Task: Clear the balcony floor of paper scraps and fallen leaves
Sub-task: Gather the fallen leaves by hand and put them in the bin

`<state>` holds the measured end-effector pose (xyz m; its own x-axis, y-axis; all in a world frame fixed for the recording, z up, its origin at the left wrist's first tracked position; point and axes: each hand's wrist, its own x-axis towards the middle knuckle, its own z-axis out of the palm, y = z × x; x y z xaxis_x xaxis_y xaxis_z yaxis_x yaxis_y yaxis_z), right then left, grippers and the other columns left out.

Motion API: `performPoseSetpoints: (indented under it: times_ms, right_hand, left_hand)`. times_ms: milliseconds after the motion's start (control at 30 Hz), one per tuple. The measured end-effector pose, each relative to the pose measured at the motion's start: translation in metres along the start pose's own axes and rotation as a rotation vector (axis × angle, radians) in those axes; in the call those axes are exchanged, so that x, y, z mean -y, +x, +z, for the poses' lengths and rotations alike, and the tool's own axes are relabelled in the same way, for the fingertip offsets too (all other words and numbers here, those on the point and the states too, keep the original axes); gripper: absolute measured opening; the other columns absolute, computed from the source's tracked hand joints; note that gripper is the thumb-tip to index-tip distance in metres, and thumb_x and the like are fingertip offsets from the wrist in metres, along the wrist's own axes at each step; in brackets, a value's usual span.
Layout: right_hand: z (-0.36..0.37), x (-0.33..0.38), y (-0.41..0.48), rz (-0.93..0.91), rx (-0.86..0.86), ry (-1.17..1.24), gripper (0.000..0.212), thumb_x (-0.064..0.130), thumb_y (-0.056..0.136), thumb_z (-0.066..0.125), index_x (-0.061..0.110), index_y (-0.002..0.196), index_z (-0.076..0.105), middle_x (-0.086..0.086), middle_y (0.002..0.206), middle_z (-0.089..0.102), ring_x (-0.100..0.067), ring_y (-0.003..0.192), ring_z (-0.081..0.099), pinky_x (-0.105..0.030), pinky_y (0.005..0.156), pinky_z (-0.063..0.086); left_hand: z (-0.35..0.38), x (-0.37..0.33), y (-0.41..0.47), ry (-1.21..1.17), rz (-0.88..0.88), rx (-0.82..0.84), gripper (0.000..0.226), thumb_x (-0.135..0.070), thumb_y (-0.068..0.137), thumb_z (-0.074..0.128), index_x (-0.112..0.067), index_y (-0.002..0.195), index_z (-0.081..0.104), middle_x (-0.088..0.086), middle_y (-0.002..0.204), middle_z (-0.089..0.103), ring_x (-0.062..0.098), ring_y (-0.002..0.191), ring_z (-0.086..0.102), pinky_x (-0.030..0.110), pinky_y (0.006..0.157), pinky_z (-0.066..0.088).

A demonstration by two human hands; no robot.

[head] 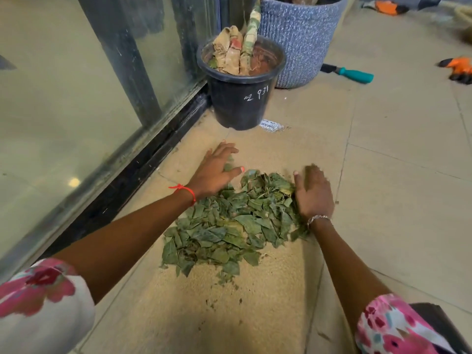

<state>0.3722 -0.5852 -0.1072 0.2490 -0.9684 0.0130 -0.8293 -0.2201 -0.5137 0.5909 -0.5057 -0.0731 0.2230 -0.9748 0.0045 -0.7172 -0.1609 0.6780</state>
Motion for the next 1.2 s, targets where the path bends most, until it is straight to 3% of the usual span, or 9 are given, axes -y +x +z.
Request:
performPoseSetpoints:
  times_ms: [167,400,500,600,700,833,900,1033,1200]
  right_hand:
    - [0.017,0.030,-0.012,-0.182,0.123,0.304,0.050,0.048,0.096,0.036,0.021,0.137,0.043,-0.001,0.144,0.043,-0.019,0.131,0.040,-0.038,0.108,0.034]
    - [0.033,0.071,0.013,-0.340,0.369,0.214,0.050,0.043,0.099,0.031,0.020,0.143,0.036,0.001,0.152,0.030,-0.013,0.140,0.024,-0.029,0.117,0.007]
    - [0.027,0.080,0.008,-0.340,0.557,0.365,0.039,0.035,0.098,0.041,0.014,0.127,0.057,-0.003,0.140,0.048,-0.013,0.128,0.043,-0.027,0.108,0.022]
    - [0.007,0.072,-0.004,-0.247,0.393,0.687,0.029,0.032,0.091,0.055,0.009,0.093,0.073,-0.009,0.100,0.071,-0.018,0.091,0.066,-0.028,0.086,0.046]
    - [-0.009,0.056,-0.022,-0.138,0.135,0.801,0.029,0.033,0.092,0.053,0.011,0.102,0.070,0.002,0.101,0.068,0.011,0.085,0.061,-0.006,0.077,0.043]
    - [0.012,0.046,-0.043,-0.098,0.113,0.482,0.059,0.062,0.085,0.038,0.023,0.127,0.054,0.004,0.129,0.055,-0.008,0.113,0.052,-0.037,0.101,0.041]
    - [0.027,0.053,-0.047,-0.177,0.100,0.343,0.069,0.070,0.081,0.027,0.027,0.132,0.047,0.003,0.138,0.049,-0.016,0.124,0.046,-0.046,0.108,0.032]
    - [0.042,0.079,-0.053,-0.157,0.109,0.438,0.072,0.068,0.081,0.024,0.021,0.129,0.052,0.001,0.133,0.053,-0.015,0.122,0.048,-0.046,0.105,0.036]
    - [0.052,0.106,-0.067,0.073,0.022,0.870,0.049,0.046,0.088,0.044,0.013,0.121,0.059,-0.002,0.119,0.061,-0.013,0.108,0.057,-0.036,0.096,0.046]
  left_hand:
    - [0.013,0.026,0.009,-0.149,-0.146,-0.055,0.049,-0.032,0.095,0.052,-0.013,0.139,0.041,0.002,0.150,0.033,0.020,0.139,0.029,0.036,0.118,0.017]
    - [0.017,0.020,-0.001,-0.554,-0.192,-0.001,0.029,-0.025,0.099,0.044,-0.020,0.126,0.056,-0.001,0.127,0.057,0.014,0.119,0.052,0.028,0.104,0.039]
    - [0.015,0.017,-0.007,-0.633,-0.151,-0.014,0.032,-0.027,0.100,0.042,-0.013,0.123,0.059,0.002,0.122,0.062,0.014,0.116,0.056,0.026,0.102,0.041]
    - [0.006,0.019,-0.018,-0.687,-0.115,-0.102,0.038,-0.036,0.092,0.040,-0.013,0.112,0.064,0.004,0.115,0.065,0.012,0.111,0.059,0.018,0.095,0.044]
    - [0.001,0.027,-0.031,-0.588,-0.099,-0.083,0.037,-0.036,0.093,0.043,-0.018,0.118,0.061,0.000,0.130,0.057,0.010,0.121,0.050,0.016,0.098,0.035]
    - [0.015,0.029,-0.039,-0.429,-0.193,0.047,0.053,-0.054,0.093,0.040,-0.030,0.141,0.040,-0.003,0.151,0.033,0.020,0.141,0.024,0.032,0.112,0.019]
    - [0.023,0.020,-0.041,-0.494,-0.210,0.052,0.061,-0.069,0.083,0.039,-0.038,0.137,0.043,-0.005,0.148,0.038,0.022,0.141,0.025,0.044,0.115,0.020]
    - [0.041,-0.007,-0.046,-0.674,-0.145,-0.110,0.025,-0.035,0.101,0.038,-0.029,0.117,0.056,-0.010,0.116,0.060,0.006,0.112,0.054,0.030,0.102,0.039]
    - [0.061,-0.021,-0.045,-0.872,-0.212,-0.326,0.030,-0.019,0.103,0.032,-0.012,0.118,0.057,-0.002,0.109,0.063,0.003,0.100,0.059,0.017,0.089,0.044]
